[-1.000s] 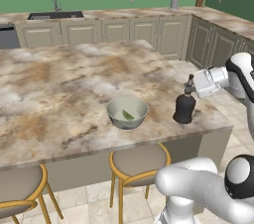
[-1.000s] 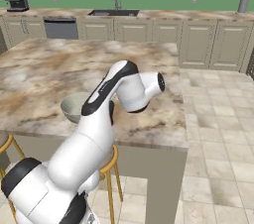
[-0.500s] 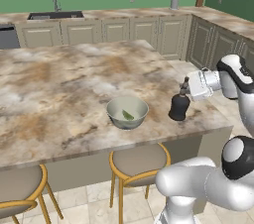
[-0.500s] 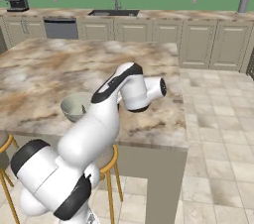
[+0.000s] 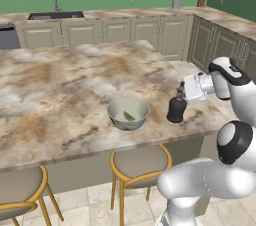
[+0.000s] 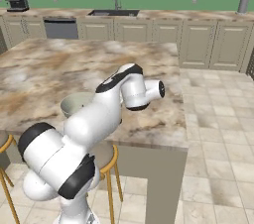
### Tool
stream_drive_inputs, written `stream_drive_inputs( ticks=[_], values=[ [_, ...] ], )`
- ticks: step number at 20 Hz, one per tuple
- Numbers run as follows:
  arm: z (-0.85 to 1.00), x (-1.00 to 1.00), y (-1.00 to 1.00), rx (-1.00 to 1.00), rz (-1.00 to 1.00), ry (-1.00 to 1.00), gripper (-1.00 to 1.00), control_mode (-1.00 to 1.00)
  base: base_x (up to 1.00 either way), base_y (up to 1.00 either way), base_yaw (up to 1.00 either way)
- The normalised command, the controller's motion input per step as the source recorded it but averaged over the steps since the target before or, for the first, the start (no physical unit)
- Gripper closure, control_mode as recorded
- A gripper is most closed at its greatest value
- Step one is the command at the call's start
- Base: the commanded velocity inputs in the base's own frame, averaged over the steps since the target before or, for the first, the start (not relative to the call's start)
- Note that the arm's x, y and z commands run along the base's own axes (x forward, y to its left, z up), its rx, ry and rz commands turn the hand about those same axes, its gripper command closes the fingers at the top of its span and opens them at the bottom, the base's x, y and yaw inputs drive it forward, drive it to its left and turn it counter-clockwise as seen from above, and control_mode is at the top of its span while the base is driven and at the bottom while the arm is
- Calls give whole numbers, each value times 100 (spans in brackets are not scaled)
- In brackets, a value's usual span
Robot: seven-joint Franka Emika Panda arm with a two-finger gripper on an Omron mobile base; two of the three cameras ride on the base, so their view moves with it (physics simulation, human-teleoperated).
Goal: There is a bowl on the dining counter. Grab a lemon wedge from the fridge and place it in the bowl. Then get the liquor bottle and glass cup from the cabinet and place them next to the bowl.
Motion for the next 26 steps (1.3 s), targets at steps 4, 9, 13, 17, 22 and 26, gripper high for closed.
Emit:
stream_drive_inputs(
  ticks=[4, 9, 13, 17, 22, 26],
  values=[
    [-23, 34, 0, 0, 0, 0, 100, -100, 0, 0, 0],
    [-23, 35, 0, 0, 0, 0, 100, -100, 0, 0, 0],
    [-22, 37, 0, 0, 0, 0, 100, -100, 0, 0, 0],
    [-21, 38, 0, 0, 0, 0, 100, -100, 0, 0, 0],
    [-18, 39, 0, 0, 0, 0, 100, -100, 0, 0, 0],
    [-21, 34, 0, 0, 0, 0, 100, -100, 0, 0, 0]
  ],
)
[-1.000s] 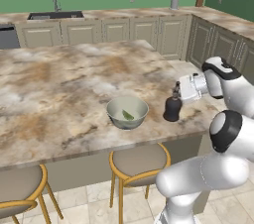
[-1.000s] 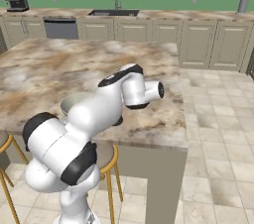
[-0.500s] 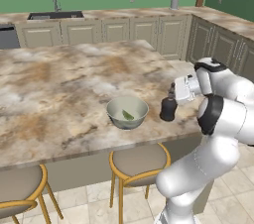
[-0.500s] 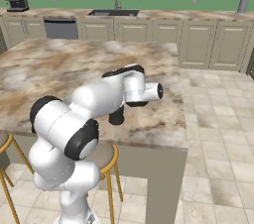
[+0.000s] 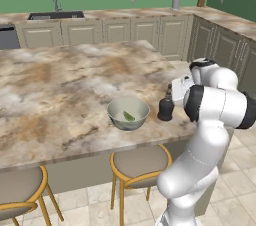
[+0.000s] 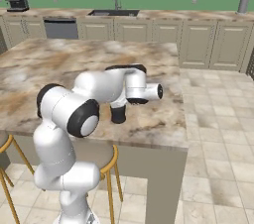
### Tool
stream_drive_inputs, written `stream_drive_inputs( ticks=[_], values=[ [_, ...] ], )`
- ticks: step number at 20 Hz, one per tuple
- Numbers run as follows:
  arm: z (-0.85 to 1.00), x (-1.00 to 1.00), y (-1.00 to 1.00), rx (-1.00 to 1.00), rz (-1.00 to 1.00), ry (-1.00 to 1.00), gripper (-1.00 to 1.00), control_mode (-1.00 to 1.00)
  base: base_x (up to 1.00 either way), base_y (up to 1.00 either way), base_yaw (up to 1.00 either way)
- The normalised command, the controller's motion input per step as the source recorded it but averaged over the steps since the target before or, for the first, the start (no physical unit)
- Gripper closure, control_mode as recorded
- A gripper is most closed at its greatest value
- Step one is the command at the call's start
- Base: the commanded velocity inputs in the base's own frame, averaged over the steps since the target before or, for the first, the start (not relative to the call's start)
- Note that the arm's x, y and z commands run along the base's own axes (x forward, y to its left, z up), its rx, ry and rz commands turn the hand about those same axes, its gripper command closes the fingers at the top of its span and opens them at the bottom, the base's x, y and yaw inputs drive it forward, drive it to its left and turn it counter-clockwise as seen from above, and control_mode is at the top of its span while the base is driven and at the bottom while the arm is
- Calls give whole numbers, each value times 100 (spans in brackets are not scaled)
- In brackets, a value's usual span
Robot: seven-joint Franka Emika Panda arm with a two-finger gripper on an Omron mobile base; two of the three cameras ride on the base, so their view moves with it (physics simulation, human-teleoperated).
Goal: There is a bowl on the dining counter. Grab a lemon wedge from the fridge and place it in the bowl. Then get the liquor bottle and glass cup from the cabinet and place them next to the bowl.
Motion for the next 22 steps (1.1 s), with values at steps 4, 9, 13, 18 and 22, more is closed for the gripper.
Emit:
stream_drive_inputs(
  ticks=[4, 9, 13, 18, 22],
  values=[
    [-23, 28, 0, 0, 0, 0, 100, -100, 0, 0, 0],
    [-22, 22, 0, 0, 0, 0, 100, -100, 0, 0, 0],
    [-23, 18, 0, 0, 0, 0, 100, -100, 0, 0, 0],
    [-19, 22, 0, 0, 0, 0, 100, -100, 0, 0, 0],
    [-18, 22, 1, 0, 0, 0, 100, -100, 0, 0, 0]
  ],
)
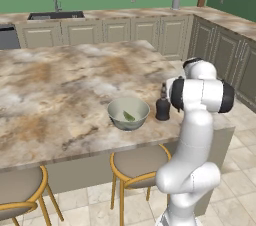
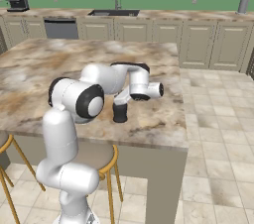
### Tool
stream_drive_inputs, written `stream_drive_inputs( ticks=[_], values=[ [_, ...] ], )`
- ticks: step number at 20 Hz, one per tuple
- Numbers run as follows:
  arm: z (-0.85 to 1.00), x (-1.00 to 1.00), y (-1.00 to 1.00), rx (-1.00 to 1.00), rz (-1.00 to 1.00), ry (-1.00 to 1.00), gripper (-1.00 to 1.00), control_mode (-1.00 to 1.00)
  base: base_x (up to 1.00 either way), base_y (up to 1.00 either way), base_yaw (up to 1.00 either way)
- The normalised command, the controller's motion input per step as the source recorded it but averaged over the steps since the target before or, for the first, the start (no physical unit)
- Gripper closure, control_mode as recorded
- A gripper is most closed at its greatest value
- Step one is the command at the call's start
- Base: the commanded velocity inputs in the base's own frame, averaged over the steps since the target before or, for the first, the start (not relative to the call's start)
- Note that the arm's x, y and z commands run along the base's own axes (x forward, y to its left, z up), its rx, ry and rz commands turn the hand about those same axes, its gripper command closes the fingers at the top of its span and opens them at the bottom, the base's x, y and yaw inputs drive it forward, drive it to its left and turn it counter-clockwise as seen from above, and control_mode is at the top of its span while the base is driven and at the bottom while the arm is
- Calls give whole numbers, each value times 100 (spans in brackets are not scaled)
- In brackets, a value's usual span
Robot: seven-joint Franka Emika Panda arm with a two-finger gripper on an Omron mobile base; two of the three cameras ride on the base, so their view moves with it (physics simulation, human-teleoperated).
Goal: There is a bowl on the dining counter. Grab a lemon wedge from the fridge and place it in the bowl. Then get the liquor bottle and glass cup from the cabinet and place them next to the bowl.
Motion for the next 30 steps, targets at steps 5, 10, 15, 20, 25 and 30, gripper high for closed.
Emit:
stream_drive_inputs(
  ticks=[5, 10, 15, 20, 25, 30],
  values=[
    [-28, 2, 2, -2, 0, 0, 100, -100, 0, 0, 0],
    [-26, -39, 0, -1, 0, -6, 100, -100, 0, 0, 0],
    [-21, -30, 0, 0, 0, -5, 100, -100, 0, 0, 0],
    [-14, -4, 1, -2, 0, -1, -100, -100, 0, 0, 0],
    [0, -21, 0, 0, 0, -9, -100, -100, 0, 0, 0],
    [9, -42, -3, 0, -1, -6, -100, -100, 0, 0, 0]
  ],
)
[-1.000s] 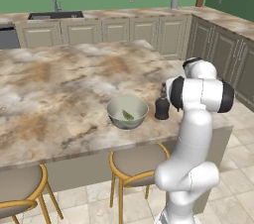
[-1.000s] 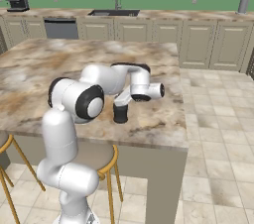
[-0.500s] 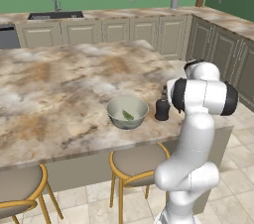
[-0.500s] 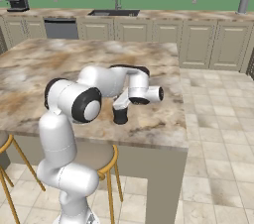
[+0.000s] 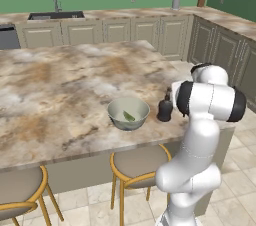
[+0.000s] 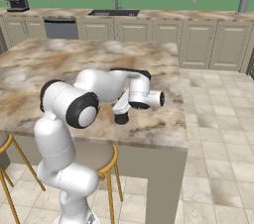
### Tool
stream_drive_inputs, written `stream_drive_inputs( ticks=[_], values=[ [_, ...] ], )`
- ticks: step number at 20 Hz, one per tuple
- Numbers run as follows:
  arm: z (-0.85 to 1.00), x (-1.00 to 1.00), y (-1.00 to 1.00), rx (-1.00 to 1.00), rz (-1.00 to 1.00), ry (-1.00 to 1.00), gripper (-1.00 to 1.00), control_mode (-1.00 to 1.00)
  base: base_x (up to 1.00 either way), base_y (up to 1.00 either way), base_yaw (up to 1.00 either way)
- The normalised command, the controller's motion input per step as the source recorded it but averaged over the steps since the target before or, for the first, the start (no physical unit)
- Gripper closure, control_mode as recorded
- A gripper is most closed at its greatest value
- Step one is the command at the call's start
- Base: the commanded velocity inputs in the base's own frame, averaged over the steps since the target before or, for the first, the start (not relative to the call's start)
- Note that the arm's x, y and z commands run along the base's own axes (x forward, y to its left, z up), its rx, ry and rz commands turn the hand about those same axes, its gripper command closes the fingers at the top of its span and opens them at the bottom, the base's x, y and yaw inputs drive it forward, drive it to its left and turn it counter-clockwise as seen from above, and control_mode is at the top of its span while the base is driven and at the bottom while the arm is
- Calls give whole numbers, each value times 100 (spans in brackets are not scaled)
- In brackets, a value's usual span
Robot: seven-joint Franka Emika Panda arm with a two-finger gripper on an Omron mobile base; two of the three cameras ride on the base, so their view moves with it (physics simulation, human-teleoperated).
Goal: There is a bowl on the dining counter. Grab a lemon wedge from the fridge and place it in the bowl. Then get the liquor bottle and glass cup from the cabinet and place them next to the bowl.
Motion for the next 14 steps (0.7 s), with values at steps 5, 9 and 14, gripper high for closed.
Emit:
stream_drive_inputs(
  ticks=[5, 9, 14],
  values=[
    [53, -31, -1, -4, -3, -2, -100, -100, 0, 0, 0],
    [59, -21, -4, -8, -5, -1, -100, -100, 0, 0, 0],
    [59, -38, -1, -7, -6, -6, -100, -100, 0, 0, 0]
  ],
)
